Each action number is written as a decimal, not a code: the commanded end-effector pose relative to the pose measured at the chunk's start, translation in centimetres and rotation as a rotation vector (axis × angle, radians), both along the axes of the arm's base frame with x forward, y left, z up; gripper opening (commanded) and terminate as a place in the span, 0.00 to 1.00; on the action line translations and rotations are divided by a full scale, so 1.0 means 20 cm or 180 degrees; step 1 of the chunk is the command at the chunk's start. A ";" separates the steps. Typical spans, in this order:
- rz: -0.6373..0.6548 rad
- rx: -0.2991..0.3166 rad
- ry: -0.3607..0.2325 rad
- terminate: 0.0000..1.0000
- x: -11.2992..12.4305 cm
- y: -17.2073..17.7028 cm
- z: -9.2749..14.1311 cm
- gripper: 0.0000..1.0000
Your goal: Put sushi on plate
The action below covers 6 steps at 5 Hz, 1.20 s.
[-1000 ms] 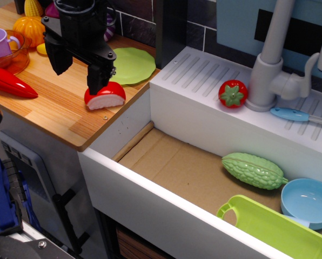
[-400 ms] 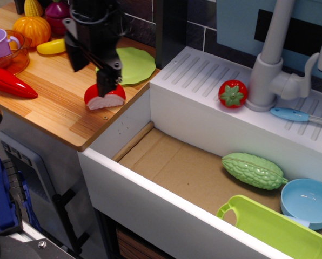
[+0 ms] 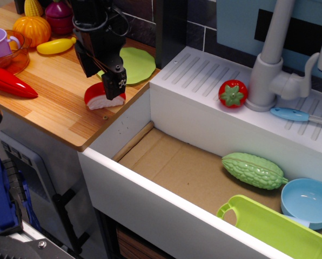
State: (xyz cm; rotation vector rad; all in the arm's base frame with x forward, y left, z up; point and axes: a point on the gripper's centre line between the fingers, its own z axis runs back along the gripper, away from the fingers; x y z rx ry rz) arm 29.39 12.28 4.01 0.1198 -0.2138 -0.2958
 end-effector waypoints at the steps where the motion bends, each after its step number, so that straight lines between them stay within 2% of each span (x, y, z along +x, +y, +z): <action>1: -0.0067 -0.0041 -0.0116 0.00 0.02 0.06 -0.03 1.00; 4: -0.0078 -0.0172 -0.0162 0.00 0.02 0.11 -0.16 1.00; 5: -0.0029 -0.0051 -0.0147 0.00 0.02 0.10 -0.14 0.00; 6: -0.0014 0.0003 -0.0073 0.00 0.06 0.08 -0.03 0.00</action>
